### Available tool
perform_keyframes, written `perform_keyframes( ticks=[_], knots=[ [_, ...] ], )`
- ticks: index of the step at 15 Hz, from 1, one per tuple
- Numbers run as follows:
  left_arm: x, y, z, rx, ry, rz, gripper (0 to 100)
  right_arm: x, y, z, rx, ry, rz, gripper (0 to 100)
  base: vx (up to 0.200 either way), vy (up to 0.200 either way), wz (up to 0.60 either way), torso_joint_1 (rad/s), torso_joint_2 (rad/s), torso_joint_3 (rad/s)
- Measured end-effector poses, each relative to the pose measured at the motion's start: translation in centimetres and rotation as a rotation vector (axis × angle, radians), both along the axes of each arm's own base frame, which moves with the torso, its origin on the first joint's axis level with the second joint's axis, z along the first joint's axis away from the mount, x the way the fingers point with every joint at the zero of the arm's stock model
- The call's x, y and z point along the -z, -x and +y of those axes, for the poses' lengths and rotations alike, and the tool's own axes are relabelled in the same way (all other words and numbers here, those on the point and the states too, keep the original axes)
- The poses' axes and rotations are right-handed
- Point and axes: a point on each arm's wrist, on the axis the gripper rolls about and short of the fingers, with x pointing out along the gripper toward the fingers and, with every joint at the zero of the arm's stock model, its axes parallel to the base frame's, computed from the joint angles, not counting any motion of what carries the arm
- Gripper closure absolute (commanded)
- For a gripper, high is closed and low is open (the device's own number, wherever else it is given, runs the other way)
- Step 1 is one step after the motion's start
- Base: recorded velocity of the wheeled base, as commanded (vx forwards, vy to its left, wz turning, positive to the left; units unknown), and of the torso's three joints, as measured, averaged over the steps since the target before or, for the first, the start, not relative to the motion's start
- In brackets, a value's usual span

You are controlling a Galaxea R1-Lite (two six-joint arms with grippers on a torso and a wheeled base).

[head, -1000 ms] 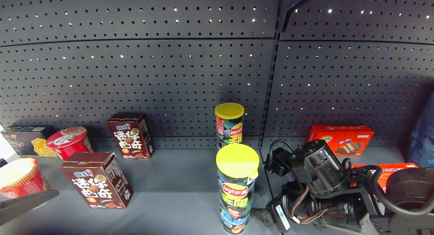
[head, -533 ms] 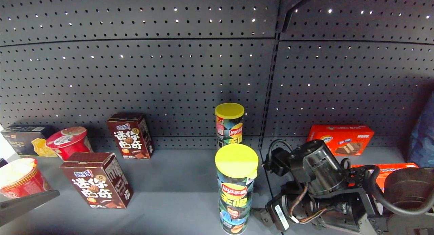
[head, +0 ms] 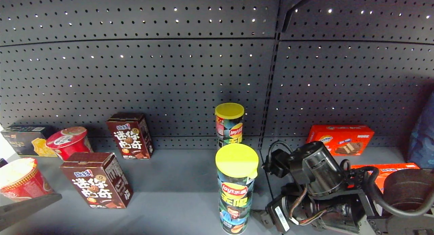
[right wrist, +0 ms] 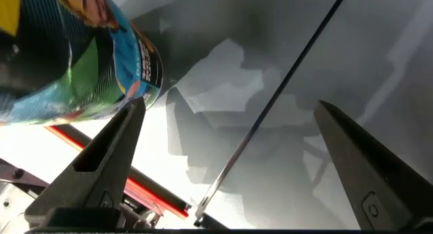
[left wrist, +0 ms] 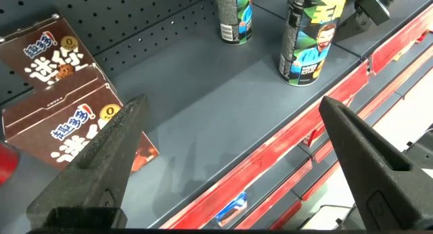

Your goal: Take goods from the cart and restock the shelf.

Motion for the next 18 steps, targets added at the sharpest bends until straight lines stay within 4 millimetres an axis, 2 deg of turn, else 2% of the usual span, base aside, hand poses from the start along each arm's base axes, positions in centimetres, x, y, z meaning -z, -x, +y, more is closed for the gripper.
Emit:
perform_keyframes(
  ticks=[12,18],
  knots=[
    [0.2,0.0,0.0,0.000,-0.001,0.006,0,-0.2,-0.6,0.7,-0.002,-0.011,-0.008,0,0.000,0.000,0.00,0.000,0.00,0.000],
    [0.8,0.1,0.0,0.000,-0.004,0.021,0,-0.1,0.0,0.5,-0.011,-0.005,-0.003,0,0.000,0.000,0.00,0.000,0.00,0.000]
  ],
)
